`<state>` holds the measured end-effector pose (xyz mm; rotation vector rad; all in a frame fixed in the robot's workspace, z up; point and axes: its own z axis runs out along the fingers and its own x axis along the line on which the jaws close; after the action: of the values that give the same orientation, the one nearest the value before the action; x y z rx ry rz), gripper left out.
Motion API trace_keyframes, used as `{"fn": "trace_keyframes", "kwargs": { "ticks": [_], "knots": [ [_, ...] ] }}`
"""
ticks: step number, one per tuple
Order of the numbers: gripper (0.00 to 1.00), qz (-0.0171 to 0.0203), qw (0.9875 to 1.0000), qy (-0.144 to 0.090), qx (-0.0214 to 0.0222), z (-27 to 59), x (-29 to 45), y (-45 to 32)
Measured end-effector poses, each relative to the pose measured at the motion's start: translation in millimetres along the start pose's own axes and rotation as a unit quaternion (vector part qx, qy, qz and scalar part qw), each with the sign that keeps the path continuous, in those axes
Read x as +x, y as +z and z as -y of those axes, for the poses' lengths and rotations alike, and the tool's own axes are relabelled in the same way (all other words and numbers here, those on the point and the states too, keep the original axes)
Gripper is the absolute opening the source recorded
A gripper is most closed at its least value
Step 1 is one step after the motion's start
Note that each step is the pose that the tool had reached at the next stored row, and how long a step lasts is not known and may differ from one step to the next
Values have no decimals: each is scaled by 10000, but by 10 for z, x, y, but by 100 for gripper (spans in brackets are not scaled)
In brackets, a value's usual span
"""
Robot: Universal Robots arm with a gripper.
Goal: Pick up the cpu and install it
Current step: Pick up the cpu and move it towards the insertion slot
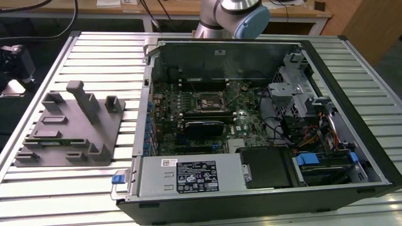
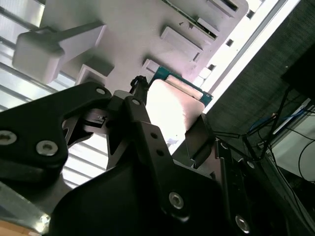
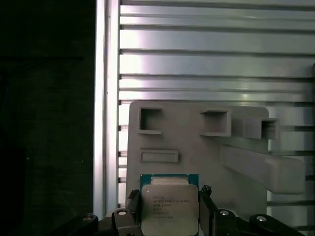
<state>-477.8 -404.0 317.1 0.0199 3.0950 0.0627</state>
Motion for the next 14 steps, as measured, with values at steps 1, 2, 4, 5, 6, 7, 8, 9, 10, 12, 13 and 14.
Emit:
{"fn": "trace_keyframes", "kwargs": {
  "ticks": [1, 2, 4, 5, 6, 7, 8, 9, 10, 12, 13, 14],
  "knots": [
    [55, 5, 10000, -1, 0, -3, -1, -32],
    [55, 10, 10000, -1, 0, -6, -3, -64],
    [55, 24, 10000, -1, 0, -12, -6, -128],
    [55, 31, 10000, -1, 0, -14, -7, -159],
    [55, 38, 10000, -2, 0, -17, -9, -190],
    [55, 46, 10000, -2, -1, -19, -10, -220],
    [55, 53, 10000, -2, 0, -22, -11, -249],
    [55, 62, 10000, -3, -1, -25, -13, -279],
    [55, 70, 10000, -3, -1, -27, -14, -308],
    [55, 86, 10000, -4, -1, -32, -16, -366],
    [55, 95, 10000, -4, -1, -35, -17, -392],
    [55, 104, 9999, -4, -1, -37, -19, -418]
  ]
}}
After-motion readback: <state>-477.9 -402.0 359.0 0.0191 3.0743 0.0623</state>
